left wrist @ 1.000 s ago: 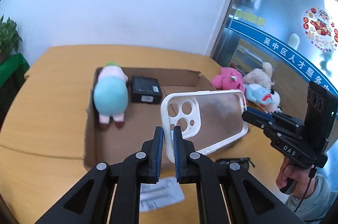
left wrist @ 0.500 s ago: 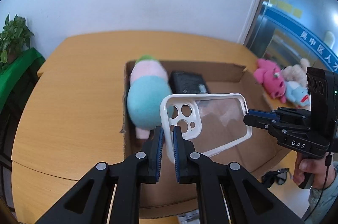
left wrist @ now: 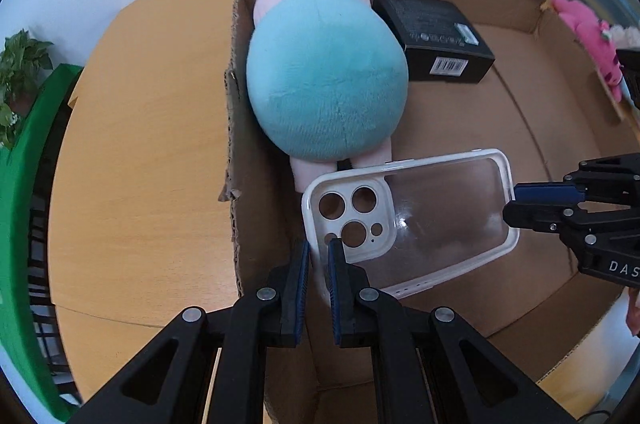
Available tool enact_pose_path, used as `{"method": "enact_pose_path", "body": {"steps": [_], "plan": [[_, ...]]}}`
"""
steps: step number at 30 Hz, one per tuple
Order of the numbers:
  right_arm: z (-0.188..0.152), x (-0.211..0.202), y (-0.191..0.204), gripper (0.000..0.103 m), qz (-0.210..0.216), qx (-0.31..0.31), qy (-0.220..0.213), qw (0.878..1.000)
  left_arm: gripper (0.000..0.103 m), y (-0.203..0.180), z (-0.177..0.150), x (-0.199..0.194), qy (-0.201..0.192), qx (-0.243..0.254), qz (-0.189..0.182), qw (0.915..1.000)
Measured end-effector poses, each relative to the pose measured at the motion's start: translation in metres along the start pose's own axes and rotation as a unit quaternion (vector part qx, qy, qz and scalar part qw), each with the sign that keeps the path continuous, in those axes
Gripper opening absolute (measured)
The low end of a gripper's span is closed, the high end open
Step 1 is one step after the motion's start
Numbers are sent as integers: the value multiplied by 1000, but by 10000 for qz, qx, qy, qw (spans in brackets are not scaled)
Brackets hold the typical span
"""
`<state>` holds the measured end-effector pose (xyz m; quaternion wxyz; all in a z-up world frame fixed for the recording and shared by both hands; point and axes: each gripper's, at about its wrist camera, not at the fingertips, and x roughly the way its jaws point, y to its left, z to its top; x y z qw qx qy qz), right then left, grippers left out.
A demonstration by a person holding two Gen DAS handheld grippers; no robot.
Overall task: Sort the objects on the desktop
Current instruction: 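Lift the clear phone case with the left gripper over the cardboard box, then lower the phone case into the box and open the left gripper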
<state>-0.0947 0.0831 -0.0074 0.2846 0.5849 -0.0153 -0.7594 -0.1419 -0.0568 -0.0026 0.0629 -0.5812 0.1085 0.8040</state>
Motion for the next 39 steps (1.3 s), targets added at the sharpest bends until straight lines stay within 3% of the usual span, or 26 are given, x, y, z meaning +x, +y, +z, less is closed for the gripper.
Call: {"method": "enact_pose_path", "body": {"steps": [4, 8, 13, 15, 17, 18, 19, 21, 24, 26, 28, 29, 31, 33, 36, 39], "plan": [[-2, 18, -4, 22, 106, 245, 407, 9988, 7, -13, 3, 11, 485, 315, 388, 9976], [-1, 21, 0, 22, 90, 268, 532, 9982, 7, -23, 6, 22, 946, 593, 761, 9908], [2, 24, 5, 23, -58, 161, 649, 9977, 9, -31, 6, 34, 1217, 776, 1024, 9842], [-1, 22, 7, 26, -40, 180, 594, 9981, 11, -29, 6, 34, 1215, 662, 971, 9856], [-4, 20, 9, 46, 93, 189, 511, 9985, 12, -28, 5, 31, 1177, 613, 828, 9877], [-6, 19, 11, 51, 126, 157, 480, 9986, 15, -27, 4, 29, 1120, 581, 711, 9895], [-9, 17, 14, 53, 111, 100, 437, 9989, 25, -29, 9, 27, 1057, 554, 674, 9906], [-14, 6, 16, 53, 116, 94, 134, 9998, 37, -28, 6, 18, 818, 513, 717, 9927], [-27, -24, 15, 55, 154, 214, -544, 9982, 38, -23, 1, 3, 541, 331, 576, 9963], [-39, -48, 16, 63, 79, 225, -981, 9949, 40, -23, -5, -15, 144, 296, 644, 9974], [-52, -71, 19, 72, -3, 205, -1400, 9899, 55, -22, -14, -43, -481, 183, 799, 9955], [-60, -83, 21, 79, -115, 202, -1592, 9870, 62, -21, -22, -63, -920, 38, 750, 9929], [-80, -98, 30, 80, -582, 213, -1821, 9813, 88, -17, -36, -91, -1553, -329, 757, 9844], [-97, -109, 28, 80, -1204, 258, -2014, 9717, 93, -11, -49, -112, -2121, -776, 595, 9723], [-133, -116, 28, 80, -1879, 148, -2287, 9551, 94, -9, -71, -127, -2749, -1212, 40, 9538], [-151, -116, 34, 80, -2262, -63, -2408, 9438, 94, -26, -94, -133, -3031, -1389, -102, 9427]]}}
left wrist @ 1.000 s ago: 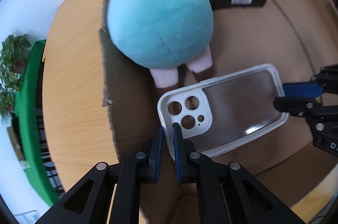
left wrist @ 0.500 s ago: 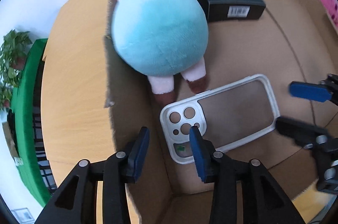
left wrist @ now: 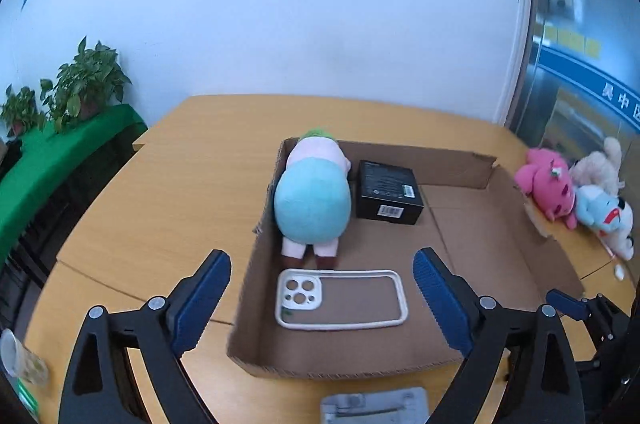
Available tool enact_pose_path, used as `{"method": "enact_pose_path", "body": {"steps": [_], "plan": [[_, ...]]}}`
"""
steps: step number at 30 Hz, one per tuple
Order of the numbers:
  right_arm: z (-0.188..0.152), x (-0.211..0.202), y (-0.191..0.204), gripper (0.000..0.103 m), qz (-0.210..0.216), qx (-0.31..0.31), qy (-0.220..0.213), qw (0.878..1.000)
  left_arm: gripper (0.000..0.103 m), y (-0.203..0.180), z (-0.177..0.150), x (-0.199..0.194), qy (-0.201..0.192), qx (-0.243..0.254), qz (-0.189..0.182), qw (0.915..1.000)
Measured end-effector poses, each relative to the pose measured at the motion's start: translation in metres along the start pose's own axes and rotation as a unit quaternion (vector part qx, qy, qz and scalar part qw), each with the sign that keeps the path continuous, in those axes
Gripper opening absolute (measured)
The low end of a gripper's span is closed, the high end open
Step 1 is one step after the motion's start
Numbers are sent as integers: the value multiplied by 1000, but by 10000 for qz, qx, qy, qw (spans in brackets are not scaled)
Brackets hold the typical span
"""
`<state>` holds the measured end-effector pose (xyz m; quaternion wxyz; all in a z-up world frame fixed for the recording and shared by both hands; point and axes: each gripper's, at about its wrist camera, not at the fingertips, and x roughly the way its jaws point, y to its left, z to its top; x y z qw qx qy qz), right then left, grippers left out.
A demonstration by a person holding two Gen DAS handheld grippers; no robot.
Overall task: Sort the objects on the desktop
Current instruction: 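Lower the phone case into the box and open the left gripper, then move the right gripper to the black sunglasses on the table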
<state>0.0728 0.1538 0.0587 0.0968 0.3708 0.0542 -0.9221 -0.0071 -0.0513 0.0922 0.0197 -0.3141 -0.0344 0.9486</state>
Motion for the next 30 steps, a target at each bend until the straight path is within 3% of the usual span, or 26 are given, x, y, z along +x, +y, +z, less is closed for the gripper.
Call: {"method": "enact_pose_path", "body": {"steps": [3, 8, 16, 30], "plan": [[-3, -10, 4, 80, -129, -119, -152, 9997, 94, -6, 1, 4, -208, 16, -77, 9998], [-7, -17, 9, 80, 23, -139, -348, 9993, 95, -18, -22, -18, -331, 47, 128, 9994], [-18, -35, 8, 80, 97, 0, -608, 9981, 95, -42, -39, -24, -255, 389, -83, 9989], [-36, -41, -2, 80, 249, 127, -587, 9979, 95, -62, -55, -23, -123, 568, -128, 9982]]}}
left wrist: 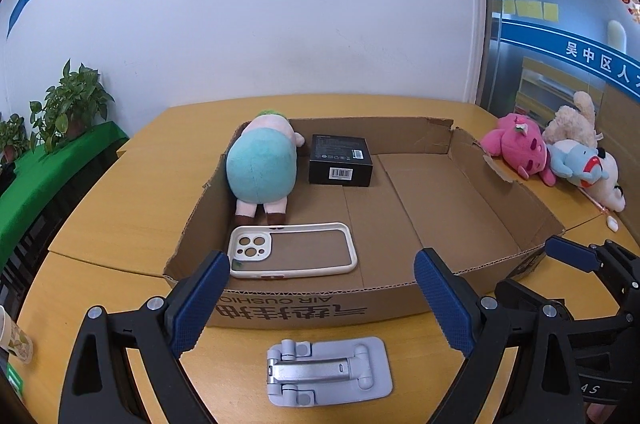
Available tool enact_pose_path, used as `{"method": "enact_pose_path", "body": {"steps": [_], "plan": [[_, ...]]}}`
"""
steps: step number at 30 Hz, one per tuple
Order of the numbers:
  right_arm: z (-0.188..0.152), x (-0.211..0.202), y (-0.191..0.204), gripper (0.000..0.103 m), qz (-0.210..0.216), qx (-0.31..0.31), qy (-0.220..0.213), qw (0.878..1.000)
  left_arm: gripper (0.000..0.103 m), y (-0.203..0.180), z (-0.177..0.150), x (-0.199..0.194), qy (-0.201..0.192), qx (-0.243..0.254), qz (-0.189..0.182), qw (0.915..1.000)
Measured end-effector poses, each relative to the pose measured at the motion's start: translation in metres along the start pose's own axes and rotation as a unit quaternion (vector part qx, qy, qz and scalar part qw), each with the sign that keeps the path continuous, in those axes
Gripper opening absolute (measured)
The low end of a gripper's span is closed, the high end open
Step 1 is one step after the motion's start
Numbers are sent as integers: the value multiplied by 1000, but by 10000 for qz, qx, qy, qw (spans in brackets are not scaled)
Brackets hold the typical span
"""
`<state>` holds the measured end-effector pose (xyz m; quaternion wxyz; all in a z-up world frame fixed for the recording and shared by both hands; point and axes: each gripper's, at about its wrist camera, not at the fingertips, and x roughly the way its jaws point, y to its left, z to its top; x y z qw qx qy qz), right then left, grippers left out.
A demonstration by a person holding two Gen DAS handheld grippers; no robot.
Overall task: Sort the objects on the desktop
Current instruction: 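Move the right gripper to the black sunglasses on the table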
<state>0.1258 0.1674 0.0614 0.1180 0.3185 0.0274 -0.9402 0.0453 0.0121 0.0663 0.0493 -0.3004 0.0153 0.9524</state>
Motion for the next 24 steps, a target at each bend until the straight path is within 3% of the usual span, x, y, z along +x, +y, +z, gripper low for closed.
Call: {"method": "enact_pose_path", "body": {"steps": [5, 8, 11, 17, 20, 24], "plan": [[-2, -1, -9, 80, 164, -110, 66, 9998, 95, -3, -2, 1, 156, 25, -247, 9996], [-12, 15, -33, 80, 374, -214, 603, 9972, 95, -7, -9, 3, 341, 86, -526, 9980], [-29, 22, -79, 80, 608, 227, 971, 9932, 95, -12, -21, 7, 521, 198, -622, 9965], [-61, 29, -137, 80, 361, 186, 1563, 9869, 95, -25, -43, 23, 927, 172, -905, 9914], [-73, 37, -141, 80, 638, 312, 1695, 9830, 95, -33, -48, 28, 1043, 233, -883, 9903], [-85, 37, -110, 81, 975, 135, 1816, 9784, 95, -35, -52, 29, 1112, 244, -1036, 9881]]}}
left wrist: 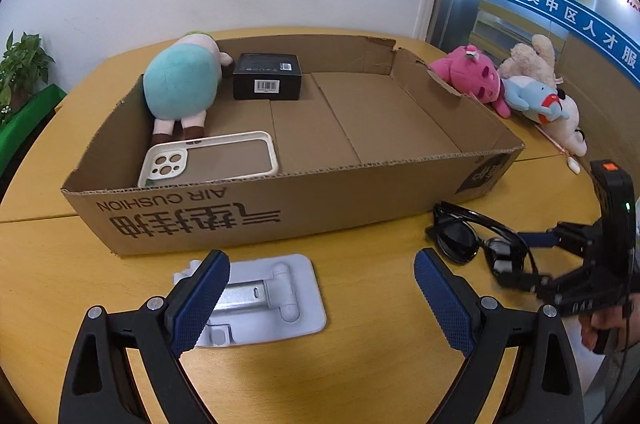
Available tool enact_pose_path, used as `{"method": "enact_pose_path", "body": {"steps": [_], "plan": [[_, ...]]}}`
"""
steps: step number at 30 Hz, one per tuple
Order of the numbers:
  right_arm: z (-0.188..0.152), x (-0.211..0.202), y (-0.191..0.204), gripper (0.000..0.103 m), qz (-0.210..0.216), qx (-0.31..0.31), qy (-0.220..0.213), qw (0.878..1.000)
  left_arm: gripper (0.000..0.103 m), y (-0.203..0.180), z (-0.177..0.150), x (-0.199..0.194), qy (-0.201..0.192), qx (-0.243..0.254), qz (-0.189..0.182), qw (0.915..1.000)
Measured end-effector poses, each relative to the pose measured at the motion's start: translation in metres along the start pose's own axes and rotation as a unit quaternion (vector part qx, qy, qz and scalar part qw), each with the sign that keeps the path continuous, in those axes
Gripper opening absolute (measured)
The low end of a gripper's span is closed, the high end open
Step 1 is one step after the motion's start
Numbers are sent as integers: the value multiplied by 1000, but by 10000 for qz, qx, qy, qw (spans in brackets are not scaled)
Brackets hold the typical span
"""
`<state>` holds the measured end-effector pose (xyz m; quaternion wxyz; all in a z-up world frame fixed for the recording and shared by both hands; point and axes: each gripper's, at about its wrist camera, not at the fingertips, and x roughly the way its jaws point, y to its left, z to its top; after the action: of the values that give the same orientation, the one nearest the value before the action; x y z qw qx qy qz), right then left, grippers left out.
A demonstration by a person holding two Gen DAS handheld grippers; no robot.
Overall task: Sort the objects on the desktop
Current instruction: 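Move the right gripper to the black sunglasses on the table, then close the right gripper on the sunglasses temple and lift them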
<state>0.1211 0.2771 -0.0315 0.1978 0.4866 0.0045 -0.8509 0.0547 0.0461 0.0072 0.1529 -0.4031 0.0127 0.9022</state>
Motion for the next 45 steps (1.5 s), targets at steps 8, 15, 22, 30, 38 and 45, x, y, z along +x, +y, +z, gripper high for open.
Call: {"method": "enact_pose_path", "body": {"steps": [8, 15, 22, 30, 38, 45], "plan": [[-16, 2, 52, 81, -350, -559, 21, 9978, 95, -4, 5, 10, 187, -229, -763, 9966], [-31, -2, 62, 75, -718, -597, -247, 9953, 95, -15, 19, 25, 417, -571, -1823, 9807], [-31, -6, 60, 55, -780, -393, -360, 9955, 94, -50, 23, 60, 950, -460, -2525, 9618], [-28, -6, 57, 55, -615, -14, -460, 9970, 74, -79, 14, 102, 1556, -626, -3067, 9369], [-32, -10, 57, 55, -391, 92, -504, 9979, 29, -78, 12, 110, 1573, -702, -3028, 9374], [-34, -11, 65, 55, -312, 91, -498, 9982, 17, -82, 11, 93, 1474, -526, -3114, 9373]]}}
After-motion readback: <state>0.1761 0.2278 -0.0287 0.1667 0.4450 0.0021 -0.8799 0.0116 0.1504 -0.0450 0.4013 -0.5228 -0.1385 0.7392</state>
